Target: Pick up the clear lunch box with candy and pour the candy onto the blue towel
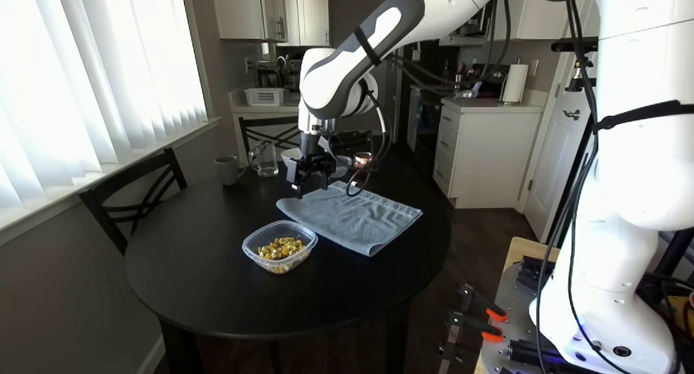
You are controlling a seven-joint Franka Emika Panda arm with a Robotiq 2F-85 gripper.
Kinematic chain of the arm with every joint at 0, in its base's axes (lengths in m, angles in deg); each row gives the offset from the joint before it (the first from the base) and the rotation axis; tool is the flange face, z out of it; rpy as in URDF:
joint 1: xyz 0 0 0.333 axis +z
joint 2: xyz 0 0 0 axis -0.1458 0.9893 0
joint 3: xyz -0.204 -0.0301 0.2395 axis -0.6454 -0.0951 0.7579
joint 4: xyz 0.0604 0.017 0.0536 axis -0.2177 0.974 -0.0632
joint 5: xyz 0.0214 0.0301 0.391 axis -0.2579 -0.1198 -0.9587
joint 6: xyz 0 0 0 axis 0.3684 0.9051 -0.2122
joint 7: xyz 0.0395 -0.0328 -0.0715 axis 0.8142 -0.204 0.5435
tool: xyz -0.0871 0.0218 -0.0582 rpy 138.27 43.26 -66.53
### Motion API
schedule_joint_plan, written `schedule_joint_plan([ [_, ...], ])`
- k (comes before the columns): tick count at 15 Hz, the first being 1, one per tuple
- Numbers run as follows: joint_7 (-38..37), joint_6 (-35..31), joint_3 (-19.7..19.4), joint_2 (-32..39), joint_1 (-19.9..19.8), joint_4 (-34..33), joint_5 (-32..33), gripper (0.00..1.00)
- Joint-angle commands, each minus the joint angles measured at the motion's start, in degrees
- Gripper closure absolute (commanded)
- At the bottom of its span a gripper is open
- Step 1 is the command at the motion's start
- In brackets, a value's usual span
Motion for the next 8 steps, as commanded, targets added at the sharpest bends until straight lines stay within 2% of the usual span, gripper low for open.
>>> schedule_joint_plan([
  [1, -7.8, -2.6, -1.0, 7.3, 2.5, -6.1, 3.0, 0.0],
  [4, -12.4, -2.0, -3.1, 12.2, 4.3, -10.2, 6.6, 0.0],
  [8, -13.8, 0.1, -5.3, 17.4, 5.4, -14.4, 9.1, 0.0],
])
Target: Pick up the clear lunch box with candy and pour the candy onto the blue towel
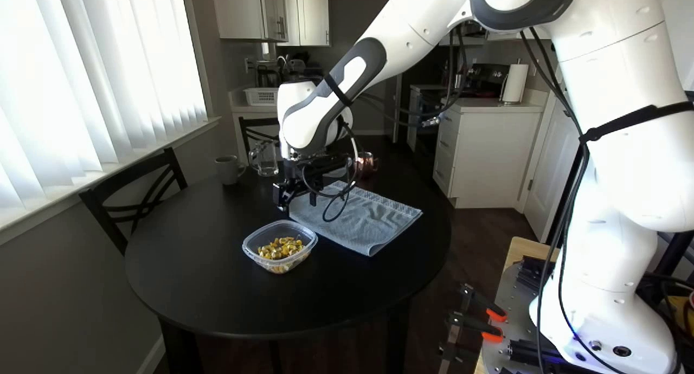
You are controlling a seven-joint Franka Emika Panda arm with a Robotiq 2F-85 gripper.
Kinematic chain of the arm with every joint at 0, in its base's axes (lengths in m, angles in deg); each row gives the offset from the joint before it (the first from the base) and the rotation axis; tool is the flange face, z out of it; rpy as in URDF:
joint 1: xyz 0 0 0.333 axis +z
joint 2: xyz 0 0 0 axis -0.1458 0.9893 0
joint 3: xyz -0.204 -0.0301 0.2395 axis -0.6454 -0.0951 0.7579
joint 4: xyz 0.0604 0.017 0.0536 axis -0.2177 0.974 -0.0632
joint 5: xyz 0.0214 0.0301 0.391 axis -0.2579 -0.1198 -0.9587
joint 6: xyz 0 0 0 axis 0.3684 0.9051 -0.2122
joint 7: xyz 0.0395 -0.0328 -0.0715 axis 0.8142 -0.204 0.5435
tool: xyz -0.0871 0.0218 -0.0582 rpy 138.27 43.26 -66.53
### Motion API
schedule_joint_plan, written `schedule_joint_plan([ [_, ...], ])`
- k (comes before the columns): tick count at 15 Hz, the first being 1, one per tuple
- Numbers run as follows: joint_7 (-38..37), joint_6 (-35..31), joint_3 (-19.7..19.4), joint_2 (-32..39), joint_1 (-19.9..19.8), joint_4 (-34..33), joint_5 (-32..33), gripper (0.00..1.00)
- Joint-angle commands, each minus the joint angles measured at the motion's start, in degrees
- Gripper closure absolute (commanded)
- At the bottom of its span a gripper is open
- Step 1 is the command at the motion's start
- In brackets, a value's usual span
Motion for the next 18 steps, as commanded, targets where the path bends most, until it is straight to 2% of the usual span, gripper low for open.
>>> schedule_joint_plan([
  [1, -1.5, 2.4, -1.8, 4.4, 0.8, -4.4, 1.7, 0.0],
  [8, 0.8, 7.6, -1.3, 9.0, 0.3, -9.7, 0.5, 0.01],
  [9, 1.6, 8.6, -1.1, 9.4, 0.0, -10.2, 0.4, 0.26],
  [11, 2.2, 10.6, -0.8, 10.1, -0.4, -11.0, -0.1, 0.28],
  [18, 2.6, 13.4, -0.3, 11.6, -0.7, -13.8, -0.7, 0.75],
])
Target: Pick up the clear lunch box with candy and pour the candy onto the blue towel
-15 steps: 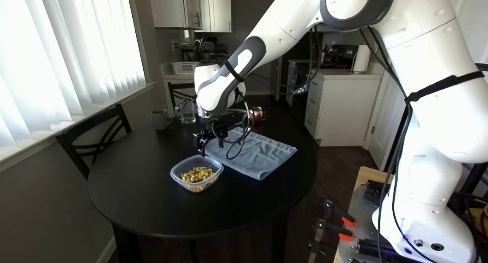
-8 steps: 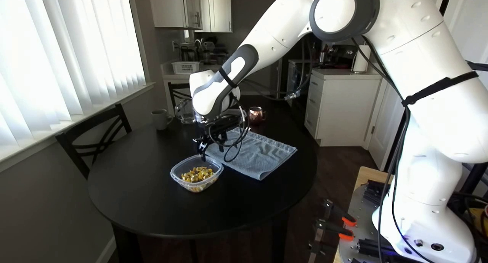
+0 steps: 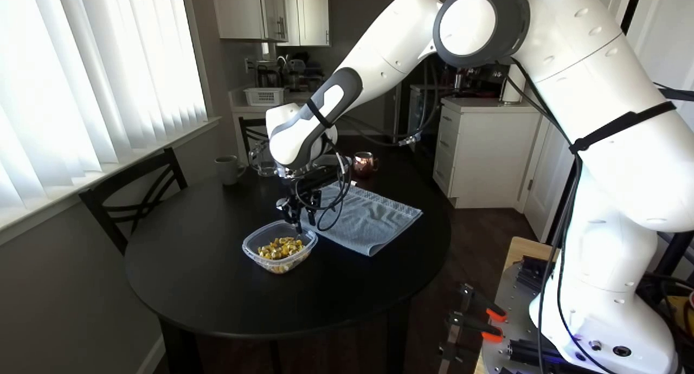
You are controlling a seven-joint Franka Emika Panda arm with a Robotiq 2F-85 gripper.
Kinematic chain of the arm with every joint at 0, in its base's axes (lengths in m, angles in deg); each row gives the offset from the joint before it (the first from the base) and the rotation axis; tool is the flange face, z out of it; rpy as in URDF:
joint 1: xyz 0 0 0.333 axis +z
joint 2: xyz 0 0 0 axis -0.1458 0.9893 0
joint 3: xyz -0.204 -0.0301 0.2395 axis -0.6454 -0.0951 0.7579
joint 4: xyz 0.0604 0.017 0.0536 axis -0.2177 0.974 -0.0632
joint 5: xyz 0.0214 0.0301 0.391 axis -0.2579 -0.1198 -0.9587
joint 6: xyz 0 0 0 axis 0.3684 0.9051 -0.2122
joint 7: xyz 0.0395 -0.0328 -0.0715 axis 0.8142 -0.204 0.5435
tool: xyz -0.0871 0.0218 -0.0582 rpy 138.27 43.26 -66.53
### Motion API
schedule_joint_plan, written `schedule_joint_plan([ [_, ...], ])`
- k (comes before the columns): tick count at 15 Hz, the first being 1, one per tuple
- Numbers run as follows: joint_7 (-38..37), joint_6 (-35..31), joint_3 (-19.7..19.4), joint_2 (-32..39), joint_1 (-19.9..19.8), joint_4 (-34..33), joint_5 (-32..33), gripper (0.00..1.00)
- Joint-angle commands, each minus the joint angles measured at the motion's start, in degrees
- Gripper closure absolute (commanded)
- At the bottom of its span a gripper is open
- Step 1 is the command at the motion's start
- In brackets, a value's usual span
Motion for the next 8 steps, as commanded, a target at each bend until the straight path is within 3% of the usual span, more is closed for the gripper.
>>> schedule_joint_plan([
  [1, 2.0, 2.1, 1.2, 0.8, -0.9, -2.0, -1.0, 0.81],
  [3, 2.1, 2.0, 1.6, 0.7, -1.0, -2.3, -1.5, 0.92],
  [8, 2.2, 1.4, 2.5, 0.4, -1.5, -2.4, -3.1, 0.93],
])
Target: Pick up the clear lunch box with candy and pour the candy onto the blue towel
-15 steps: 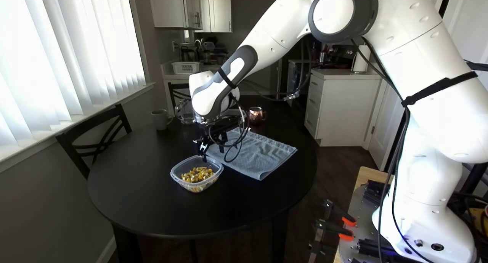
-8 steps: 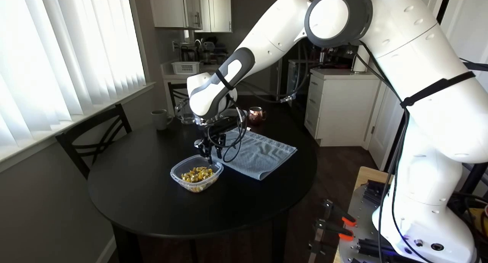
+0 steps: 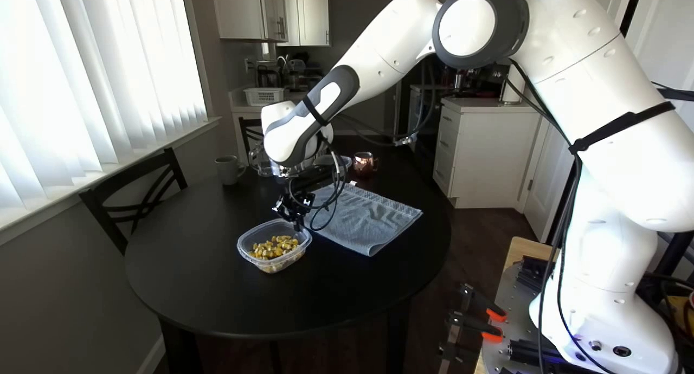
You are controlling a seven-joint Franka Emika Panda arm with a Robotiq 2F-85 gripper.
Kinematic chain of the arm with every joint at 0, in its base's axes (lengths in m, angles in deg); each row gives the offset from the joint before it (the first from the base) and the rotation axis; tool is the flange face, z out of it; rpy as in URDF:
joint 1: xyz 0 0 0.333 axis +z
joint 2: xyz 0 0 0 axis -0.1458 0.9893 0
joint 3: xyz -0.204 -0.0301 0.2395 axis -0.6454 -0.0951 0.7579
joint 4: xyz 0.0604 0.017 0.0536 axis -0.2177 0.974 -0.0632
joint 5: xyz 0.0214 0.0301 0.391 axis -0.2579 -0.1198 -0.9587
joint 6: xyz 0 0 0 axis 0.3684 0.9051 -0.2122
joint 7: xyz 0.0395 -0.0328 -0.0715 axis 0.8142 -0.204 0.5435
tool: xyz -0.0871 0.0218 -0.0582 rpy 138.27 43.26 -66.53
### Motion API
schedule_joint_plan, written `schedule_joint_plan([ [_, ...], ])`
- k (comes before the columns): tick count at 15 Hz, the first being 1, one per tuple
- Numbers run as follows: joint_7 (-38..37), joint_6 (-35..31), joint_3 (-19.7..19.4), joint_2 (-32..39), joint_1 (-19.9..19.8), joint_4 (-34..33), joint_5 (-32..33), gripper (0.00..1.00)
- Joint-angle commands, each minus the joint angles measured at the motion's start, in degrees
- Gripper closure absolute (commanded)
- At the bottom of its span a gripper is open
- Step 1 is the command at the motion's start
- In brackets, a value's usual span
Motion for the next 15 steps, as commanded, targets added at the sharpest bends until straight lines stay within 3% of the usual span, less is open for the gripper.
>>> schedule_joint_plan([
  [1, 2.1, 0.8, 1.5, -0.3, -1.4, -0.5, -2.5, 0.95],
  [6, 1.2, -1.8, 1.6, -7.2, -1.2, 2.3, -3.8, 0.93],
  [15, -2.3, 0.6, -1.4, -17.5, -0.2, 2.6, 0.5, 0.93],
])
